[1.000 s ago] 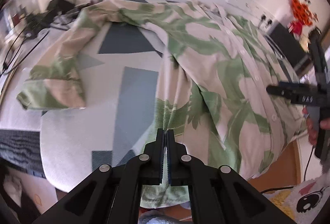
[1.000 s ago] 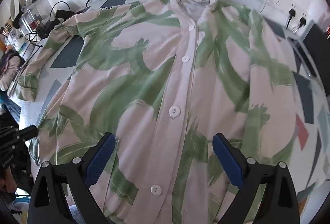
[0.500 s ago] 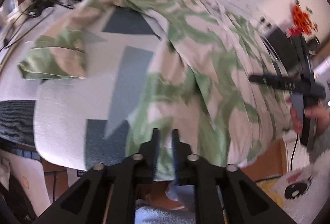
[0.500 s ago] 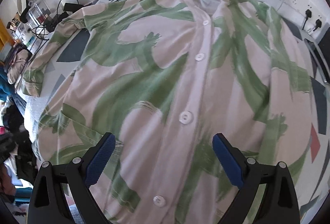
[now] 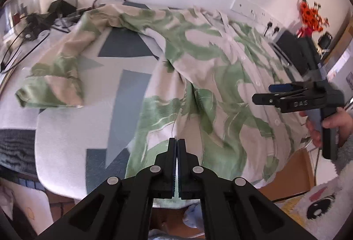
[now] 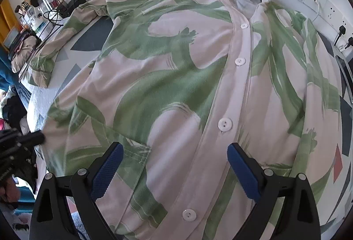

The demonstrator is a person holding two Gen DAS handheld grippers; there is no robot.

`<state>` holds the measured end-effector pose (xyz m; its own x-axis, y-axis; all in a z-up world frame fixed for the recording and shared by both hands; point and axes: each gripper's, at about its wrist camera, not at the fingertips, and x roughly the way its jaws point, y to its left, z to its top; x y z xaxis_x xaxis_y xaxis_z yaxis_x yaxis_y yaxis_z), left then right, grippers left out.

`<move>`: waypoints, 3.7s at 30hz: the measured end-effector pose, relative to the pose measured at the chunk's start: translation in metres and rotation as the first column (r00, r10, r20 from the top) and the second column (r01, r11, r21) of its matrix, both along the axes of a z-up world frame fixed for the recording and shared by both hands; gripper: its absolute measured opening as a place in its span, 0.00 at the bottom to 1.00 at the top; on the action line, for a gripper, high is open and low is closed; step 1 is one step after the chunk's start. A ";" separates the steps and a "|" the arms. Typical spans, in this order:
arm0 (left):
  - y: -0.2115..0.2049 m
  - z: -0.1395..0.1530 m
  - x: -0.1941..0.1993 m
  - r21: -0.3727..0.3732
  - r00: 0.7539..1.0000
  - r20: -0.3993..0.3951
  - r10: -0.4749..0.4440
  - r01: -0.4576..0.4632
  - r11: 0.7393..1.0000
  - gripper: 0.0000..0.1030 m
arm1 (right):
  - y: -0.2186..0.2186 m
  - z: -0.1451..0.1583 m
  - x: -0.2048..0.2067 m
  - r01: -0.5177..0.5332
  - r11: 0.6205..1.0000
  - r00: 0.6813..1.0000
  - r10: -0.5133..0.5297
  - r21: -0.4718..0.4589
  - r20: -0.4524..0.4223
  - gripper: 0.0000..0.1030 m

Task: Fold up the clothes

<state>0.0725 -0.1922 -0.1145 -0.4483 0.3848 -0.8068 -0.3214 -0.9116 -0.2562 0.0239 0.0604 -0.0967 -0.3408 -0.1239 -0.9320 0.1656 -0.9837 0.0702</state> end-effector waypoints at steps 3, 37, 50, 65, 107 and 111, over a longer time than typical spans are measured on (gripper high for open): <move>-0.016 0.004 0.007 0.047 0.999 0.007 0.044 -0.044 0.998 0.00 | -0.005 0.006 -0.010 -0.014 1.000 1.000 0.014 -0.020 -0.009 0.93; -0.100 -0.017 0.016 0.258 0.927 0.139 0.349 -0.374 0.891 0.00 | -0.056 0.063 -0.253 -0.038 0.927 0.989 -0.018 -0.374 -0.144 0.04; -0.095 -0.015 0.031 0.151 0.960 0.132 0.246 -0.265 0.952 0.27 | -0.112 0.033 -0.279 -0.096 0.982 0.995 0.092 -0.164 -0.031 0.20; -0.054 -0.015 0.001 -0.067 0.999 -0.020 0.040 -0.042 0.997 0.01 | -0.088 0.044 -0.239 -0.152 0.974 0.988 0.147 -0.167 -0.038 0.48; -0.072 -0.012 0.034 0.069 0.993 0.002 0.115 -0.115 0.991 0.03 | -0.134 0.034 -0.252 -0.282 0.960 0.960 0.282 -0.005 0.005 0.48; -0.079 -0.013 0.052 0.091 0.989 0.038 0.142 -0.145 0.985 0.03 | -0.155 0.009 -0.248 -0.334 0.940 0.942 0.330 0.075 0.063 0.26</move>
